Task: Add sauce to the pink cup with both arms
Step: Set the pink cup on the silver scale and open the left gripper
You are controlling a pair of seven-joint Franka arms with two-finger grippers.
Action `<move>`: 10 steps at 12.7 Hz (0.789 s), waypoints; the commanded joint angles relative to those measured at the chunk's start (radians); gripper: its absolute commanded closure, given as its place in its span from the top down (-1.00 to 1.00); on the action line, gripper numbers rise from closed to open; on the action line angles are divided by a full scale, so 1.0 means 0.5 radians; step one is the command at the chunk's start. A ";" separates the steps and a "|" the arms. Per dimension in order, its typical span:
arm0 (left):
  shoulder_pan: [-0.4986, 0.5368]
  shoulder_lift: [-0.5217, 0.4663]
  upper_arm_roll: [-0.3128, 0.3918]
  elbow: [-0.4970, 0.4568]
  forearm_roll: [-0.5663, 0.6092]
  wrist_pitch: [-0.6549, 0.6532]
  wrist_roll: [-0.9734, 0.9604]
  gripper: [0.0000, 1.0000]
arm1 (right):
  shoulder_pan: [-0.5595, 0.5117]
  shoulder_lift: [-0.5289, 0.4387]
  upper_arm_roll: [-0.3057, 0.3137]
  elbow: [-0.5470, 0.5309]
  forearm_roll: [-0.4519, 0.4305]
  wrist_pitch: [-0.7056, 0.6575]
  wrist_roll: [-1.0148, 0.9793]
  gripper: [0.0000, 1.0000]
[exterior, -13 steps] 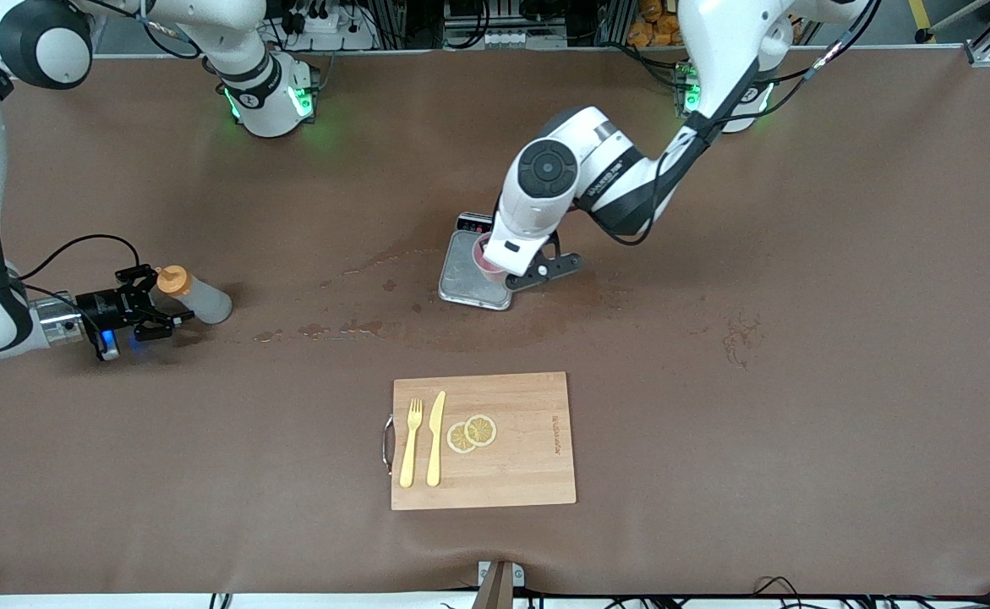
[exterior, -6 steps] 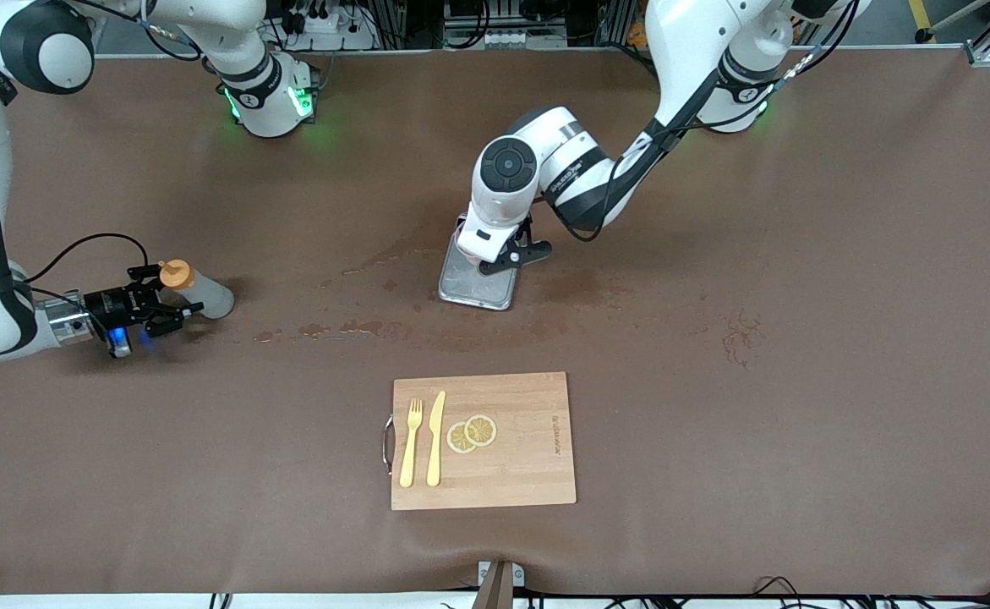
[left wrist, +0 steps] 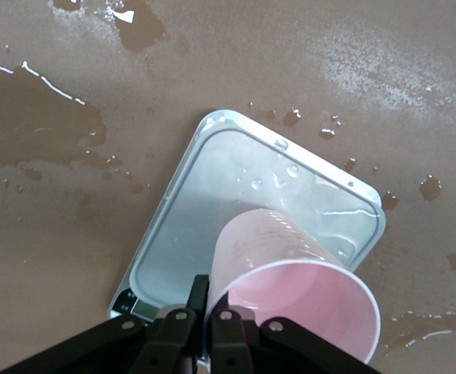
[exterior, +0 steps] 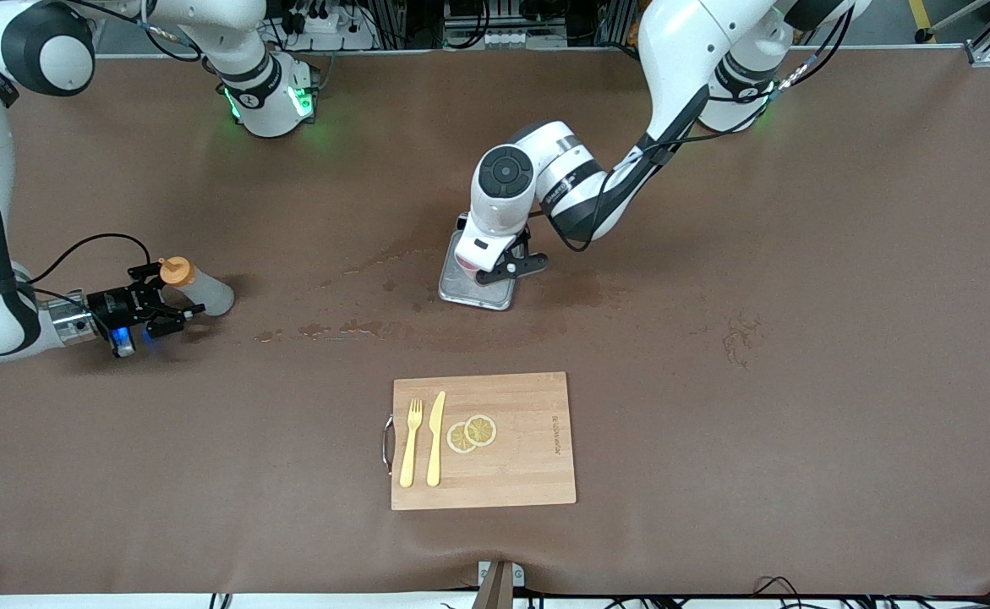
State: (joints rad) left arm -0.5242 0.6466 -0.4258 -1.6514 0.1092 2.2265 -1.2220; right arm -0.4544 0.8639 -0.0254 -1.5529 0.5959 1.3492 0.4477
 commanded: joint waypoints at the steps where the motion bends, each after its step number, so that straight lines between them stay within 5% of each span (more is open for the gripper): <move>1: -0.016 0.054 0.005 0.048 0.097 0.026 -0.047 -1.00 | -0.021 0.018 0.026 0.022 0.032 -0.042 0.034 0.56; 2: -0.013 0.054 0.011 0.045 0.125 0.026 -0.050 -1.00 | -0.024 0.018 0.026 0.022 0.032 -0.045 0.034 0.25; 3: -0.007 0.048 0.014 0.045 0.128 0.026 -0.047 -0.60 | -0.027 0.018 0.026 0.025 0.035 -0.060 0.034 -0.03; 4: -0.004 0.044 0.017 0.045 0.128 0.026 -0.047 0.88 | -0.027 0.018 0.026 0.029 0.035 -0.066 0.034 -0.22; 10: 0.113 -0.222 0.017 0.045 0.128 -0.148 -0.105 1.00 | 0.065 -0.016 0.035 0.145 0.035 -0.228 0.331 -0.30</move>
State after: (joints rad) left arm -0.4922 0.6278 -0.4148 -1.6193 0.1449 2.2180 -1.2392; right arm -0.4415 0.8648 -0.0156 -1.5252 0.6011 1.2786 0.5134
